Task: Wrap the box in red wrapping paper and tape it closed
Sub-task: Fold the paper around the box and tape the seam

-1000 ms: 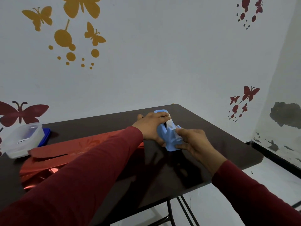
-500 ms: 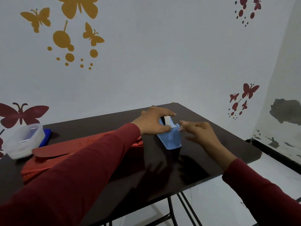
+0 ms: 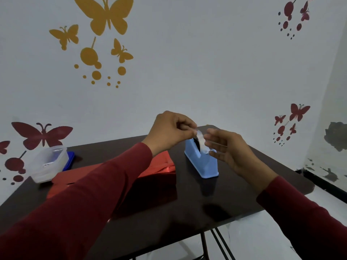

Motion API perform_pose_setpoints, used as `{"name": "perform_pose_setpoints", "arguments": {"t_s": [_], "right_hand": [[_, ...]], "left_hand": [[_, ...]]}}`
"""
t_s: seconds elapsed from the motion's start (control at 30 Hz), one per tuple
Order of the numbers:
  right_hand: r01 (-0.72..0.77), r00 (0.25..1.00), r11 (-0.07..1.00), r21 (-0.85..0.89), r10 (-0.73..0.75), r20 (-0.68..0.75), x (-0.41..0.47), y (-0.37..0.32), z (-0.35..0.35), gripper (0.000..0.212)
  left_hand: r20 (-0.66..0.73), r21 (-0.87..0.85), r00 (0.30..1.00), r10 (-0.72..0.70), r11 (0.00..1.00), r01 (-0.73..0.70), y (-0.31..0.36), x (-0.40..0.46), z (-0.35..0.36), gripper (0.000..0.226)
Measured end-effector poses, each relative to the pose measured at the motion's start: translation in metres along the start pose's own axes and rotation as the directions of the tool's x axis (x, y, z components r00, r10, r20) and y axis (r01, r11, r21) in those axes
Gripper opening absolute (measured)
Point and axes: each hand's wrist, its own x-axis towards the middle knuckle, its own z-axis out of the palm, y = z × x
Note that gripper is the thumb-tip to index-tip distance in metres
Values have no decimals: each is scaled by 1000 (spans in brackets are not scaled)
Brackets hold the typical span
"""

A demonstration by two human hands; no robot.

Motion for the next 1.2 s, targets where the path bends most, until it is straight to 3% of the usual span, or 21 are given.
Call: {"name": "perform_pose_setpoints", "arguments": {"t_s": [0.13, 0.3, 0.37, 0.5, 0.57, 0.63, 0.73, 0.93, 1.2], "right_hand": [[101, 974, 994, -38, -91, 206, 0, -8, 37, 36], [144, 959, 984, -103, -113, 258, 2, -3, 101, 44], [124, 961, 984, -130, -86, 263, 4, 2, 120, 45], [62, 964, 979, -196, -9, 265, 11, 15, 155, 44], [28, 956, 975, -220, 38, 291, 14, 21, 171, 45], [-11, 938, 972, -235, 92, 334, 13, 26, 186, 46], [-69, 916, 962, -265, 166, 365, 11, 35, 210, 44], [-110, 898, 923, -368, 251, 362, 15, 56, 237, 42], [-72, 871, 876, -478, 288, 398, 17, 59, 268, 40]], "left_hand": [[-115, -100, 989, -95, 991, 83, -13, -21, -34, 16], [-225, -125, 952, -207, 975, 183, -37, -55, -76, 13], [-259, -90, 935, -242, 970, 226, -48, -69, -88, 14], [-344, 148, 908, -240, 941, 305, -77, -107, -116, 27], [-254, 276, 930, -266, 902, 333, -98, -131, -135, 38], [-48, 482, 948, -313, 824, 297, -115, -152, -147, 55], [112, 682, 905, -411, 694, 230, -124, -174, -150, 68], [-13, 668, 952, -305, 706, 235, -139, -201, -160, 56], [-293, 608, 939, -178, 724, 327, -159, -238, -153, 59]]}}
